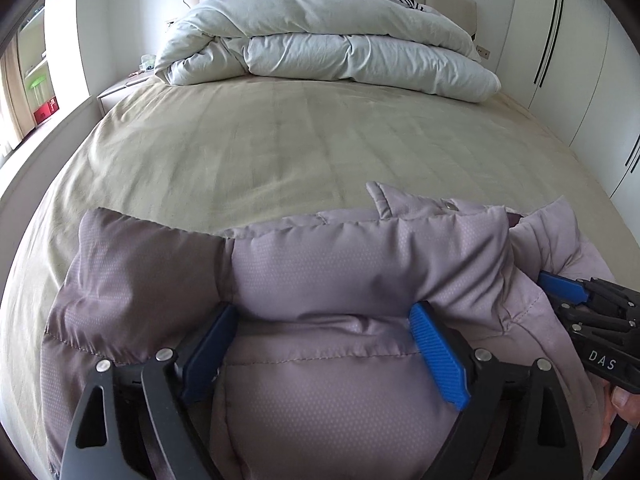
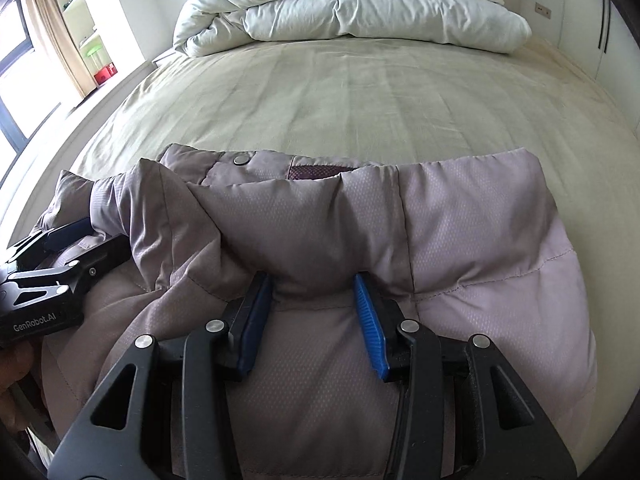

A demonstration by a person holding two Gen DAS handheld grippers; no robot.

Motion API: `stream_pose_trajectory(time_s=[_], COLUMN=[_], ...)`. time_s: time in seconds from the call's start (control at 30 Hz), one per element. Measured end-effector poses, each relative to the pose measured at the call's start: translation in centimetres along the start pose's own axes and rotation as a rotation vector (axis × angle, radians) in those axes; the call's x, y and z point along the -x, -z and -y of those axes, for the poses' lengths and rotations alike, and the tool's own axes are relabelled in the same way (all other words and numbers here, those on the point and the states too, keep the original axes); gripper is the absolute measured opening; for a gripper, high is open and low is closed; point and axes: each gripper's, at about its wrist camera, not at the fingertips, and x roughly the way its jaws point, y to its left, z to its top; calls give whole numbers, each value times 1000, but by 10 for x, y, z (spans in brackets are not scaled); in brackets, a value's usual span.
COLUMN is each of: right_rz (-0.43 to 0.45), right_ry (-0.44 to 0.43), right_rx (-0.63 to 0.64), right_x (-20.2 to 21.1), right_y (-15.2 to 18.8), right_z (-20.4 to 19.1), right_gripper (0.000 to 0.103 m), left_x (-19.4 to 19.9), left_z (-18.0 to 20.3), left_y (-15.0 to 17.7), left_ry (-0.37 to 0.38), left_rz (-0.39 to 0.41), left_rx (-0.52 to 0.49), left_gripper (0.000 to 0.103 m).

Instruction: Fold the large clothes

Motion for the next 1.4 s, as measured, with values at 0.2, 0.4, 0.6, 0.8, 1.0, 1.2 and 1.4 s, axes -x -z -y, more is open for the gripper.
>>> stream_pose_trajectory(time_s=[0.2,0.4,0.6,0.8,1.0,1.2,1.4], right_rz=[-9,3,14,34,38,163,40], right_ry=[8,21,26,33,5,-61,-44], right_rx=[12,23,28,32,11,92,223], right_x=[-15,-19,-20,-17,7,84,75], right_y=[-5,-2,1,3,2,21,41], right_z=[-1,-4,-5,-6,-6,-41,-92], right_gripper=[41,41,41,42,44,44,44], left_x=[-8,-10,-11,-8,46,95,77], left_z=[1,-1,-1,-2,-15,-27,-44], left_y=[0,2,3,3,13,34,55], left_ry=[-12,-13,-11,-2,8,-132,-136], left_rz=[3,4,6,7,39,112,43], left_rx=[-5,-6,-4,6,61,23,44], left_gripper=[93,93,93,93,91,91,93])
